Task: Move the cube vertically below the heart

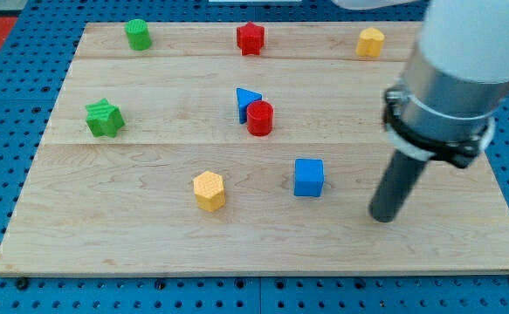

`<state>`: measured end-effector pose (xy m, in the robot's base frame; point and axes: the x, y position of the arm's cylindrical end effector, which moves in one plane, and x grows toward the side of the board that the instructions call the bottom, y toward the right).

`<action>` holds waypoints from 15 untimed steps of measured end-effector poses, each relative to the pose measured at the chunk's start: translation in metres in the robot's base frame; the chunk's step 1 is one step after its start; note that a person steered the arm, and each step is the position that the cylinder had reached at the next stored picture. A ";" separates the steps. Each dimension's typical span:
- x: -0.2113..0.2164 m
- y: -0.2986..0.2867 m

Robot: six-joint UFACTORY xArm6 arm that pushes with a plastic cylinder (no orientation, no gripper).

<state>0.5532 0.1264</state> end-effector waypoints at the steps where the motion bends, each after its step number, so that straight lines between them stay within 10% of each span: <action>1: -0.017 -0.055; 6: -0.144 -0.100; 9: -0.069 -0.067; 15: -0.112 0.034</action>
<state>0.4411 0.1599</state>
